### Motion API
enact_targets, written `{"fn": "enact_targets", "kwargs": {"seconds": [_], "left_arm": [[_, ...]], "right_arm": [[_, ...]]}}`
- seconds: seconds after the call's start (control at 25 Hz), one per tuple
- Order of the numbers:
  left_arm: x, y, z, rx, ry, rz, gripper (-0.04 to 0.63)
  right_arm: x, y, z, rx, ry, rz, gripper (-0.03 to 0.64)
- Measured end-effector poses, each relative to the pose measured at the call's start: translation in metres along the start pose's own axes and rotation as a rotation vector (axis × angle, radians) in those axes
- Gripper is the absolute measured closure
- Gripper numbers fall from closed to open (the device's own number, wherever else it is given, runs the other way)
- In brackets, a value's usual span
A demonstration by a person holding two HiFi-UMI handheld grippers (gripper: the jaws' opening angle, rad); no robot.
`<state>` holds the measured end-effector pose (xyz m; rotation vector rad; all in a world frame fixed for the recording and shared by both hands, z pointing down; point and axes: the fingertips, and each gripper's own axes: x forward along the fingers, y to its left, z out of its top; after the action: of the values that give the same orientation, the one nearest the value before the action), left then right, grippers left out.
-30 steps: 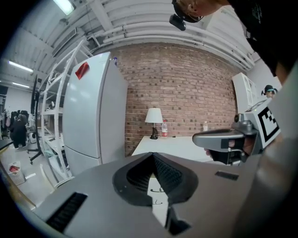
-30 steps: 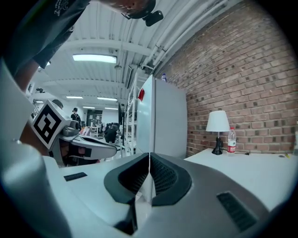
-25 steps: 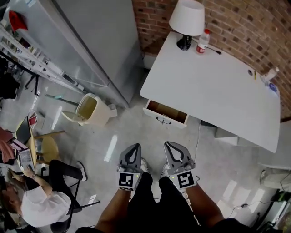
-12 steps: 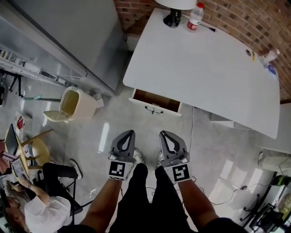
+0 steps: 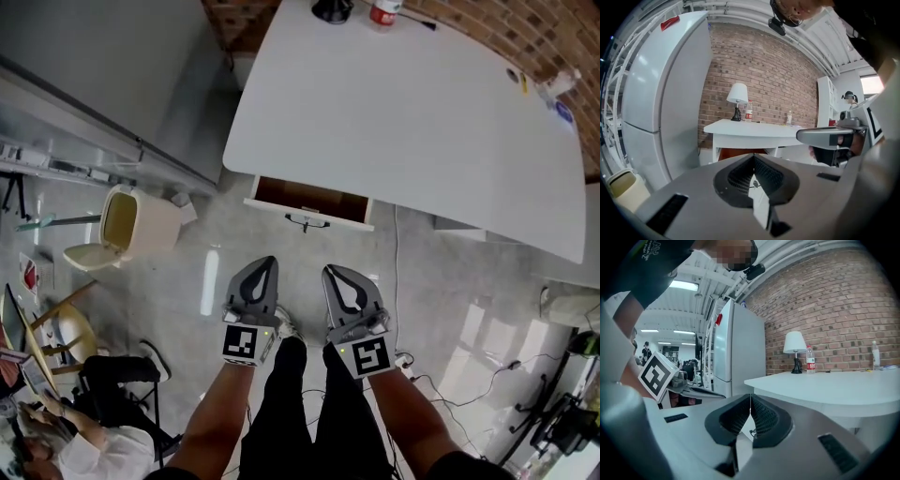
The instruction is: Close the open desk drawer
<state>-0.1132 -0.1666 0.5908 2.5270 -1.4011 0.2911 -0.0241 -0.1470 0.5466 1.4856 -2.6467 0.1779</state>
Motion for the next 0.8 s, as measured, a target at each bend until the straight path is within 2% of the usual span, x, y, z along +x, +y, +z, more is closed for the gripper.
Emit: {"fn": "enact_targets", "kwargs": {"seconds": [0.36, 0.56, 0.8], "left_arm": [[0.032, 0.007, -0.053, -0.012, -0.006, -0.010, 0.588], [0.052, 0.010, -0.081, -0.050, -0.006, -0.004, 0.589], [0.069, 0.004, -0.103, -0.039, -0.025, -0.024, 0.589]], "right_arm": [[0.013, 0.001, -0.065, 0.034, 0.028, -0.026, 0.588], [0.016, -0.005, -0.093, 0.061, 0.037, -0.045, 0.588], [0.023, -0.012, -0.118, 0.053, 0.037, -0.054, 0.588]]}}
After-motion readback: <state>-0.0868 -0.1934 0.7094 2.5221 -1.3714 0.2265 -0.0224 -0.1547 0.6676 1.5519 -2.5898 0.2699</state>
